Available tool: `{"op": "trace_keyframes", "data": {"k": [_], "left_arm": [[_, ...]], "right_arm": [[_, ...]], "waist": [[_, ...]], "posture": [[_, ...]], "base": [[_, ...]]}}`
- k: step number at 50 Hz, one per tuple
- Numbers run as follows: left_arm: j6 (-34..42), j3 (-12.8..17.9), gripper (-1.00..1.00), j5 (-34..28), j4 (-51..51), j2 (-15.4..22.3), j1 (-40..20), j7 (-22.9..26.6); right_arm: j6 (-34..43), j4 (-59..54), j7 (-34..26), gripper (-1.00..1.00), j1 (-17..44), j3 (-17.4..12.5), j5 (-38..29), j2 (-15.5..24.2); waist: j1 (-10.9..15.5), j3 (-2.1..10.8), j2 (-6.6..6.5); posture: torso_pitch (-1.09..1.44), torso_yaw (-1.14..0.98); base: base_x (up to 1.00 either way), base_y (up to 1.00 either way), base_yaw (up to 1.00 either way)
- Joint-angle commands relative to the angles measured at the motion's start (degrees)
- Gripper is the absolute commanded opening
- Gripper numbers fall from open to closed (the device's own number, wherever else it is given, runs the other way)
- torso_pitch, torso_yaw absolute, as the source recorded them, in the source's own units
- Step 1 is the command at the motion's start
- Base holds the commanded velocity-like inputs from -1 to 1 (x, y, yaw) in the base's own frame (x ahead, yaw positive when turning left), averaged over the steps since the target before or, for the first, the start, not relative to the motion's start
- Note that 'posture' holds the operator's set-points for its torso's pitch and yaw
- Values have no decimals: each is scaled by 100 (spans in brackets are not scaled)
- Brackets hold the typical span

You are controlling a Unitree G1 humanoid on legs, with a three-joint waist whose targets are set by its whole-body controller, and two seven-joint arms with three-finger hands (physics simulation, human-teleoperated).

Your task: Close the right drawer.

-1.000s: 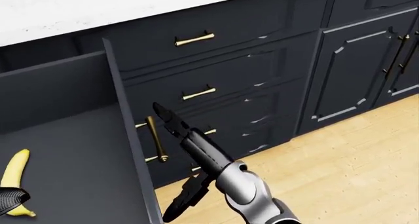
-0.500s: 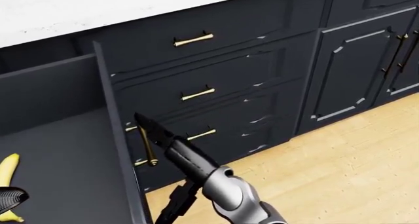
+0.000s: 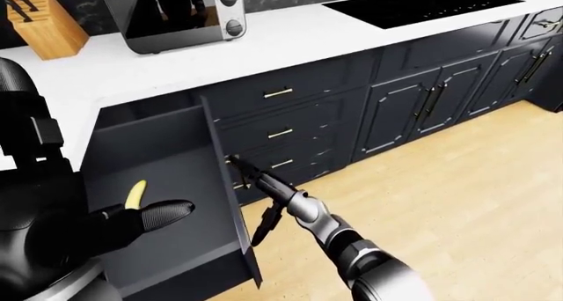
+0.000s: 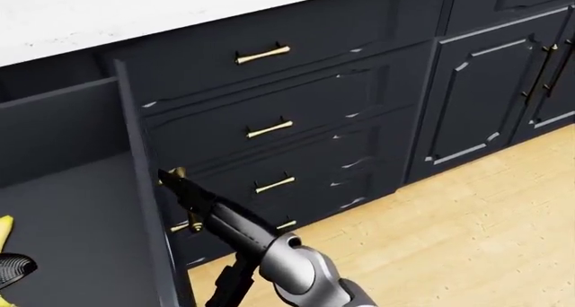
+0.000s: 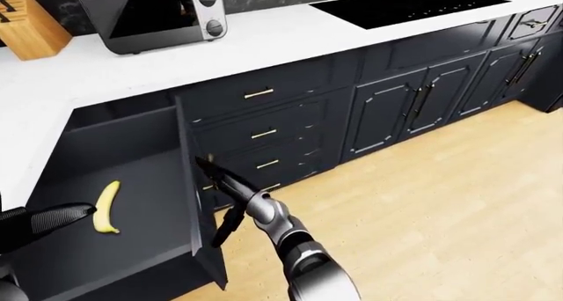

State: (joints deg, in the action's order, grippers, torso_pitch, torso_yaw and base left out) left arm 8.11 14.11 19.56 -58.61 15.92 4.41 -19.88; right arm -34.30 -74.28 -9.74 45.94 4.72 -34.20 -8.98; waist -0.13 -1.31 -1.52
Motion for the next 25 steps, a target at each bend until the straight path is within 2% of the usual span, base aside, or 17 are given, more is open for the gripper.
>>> {"op": "trace_keyframes", "data": {"k": [1, 13, 25], "left_arm": [[-113, 63, 100, -20, -138, 36, -53, 35], [-128, 86, 100, -5, -138, 42, -37, 47], [-130, 114, 100, 23, -138, 55, -26, 31]], "right_arm": [[-232, 130, -168, 100, 124, 73, -21, -154], [-268, 36, -245, 100, 209, 68, -115, -226], [-380, -16, -777, 100, 177, 49, -57, -307]], "waist": [[24, 95, -41], [23, 87, -47], [1, 87, -60]], "posture": [[0, 0], [0, 0], [0, 0]], "base": [[0, 0, 0], [0, 0, 0], [0, 0, 0]]}}
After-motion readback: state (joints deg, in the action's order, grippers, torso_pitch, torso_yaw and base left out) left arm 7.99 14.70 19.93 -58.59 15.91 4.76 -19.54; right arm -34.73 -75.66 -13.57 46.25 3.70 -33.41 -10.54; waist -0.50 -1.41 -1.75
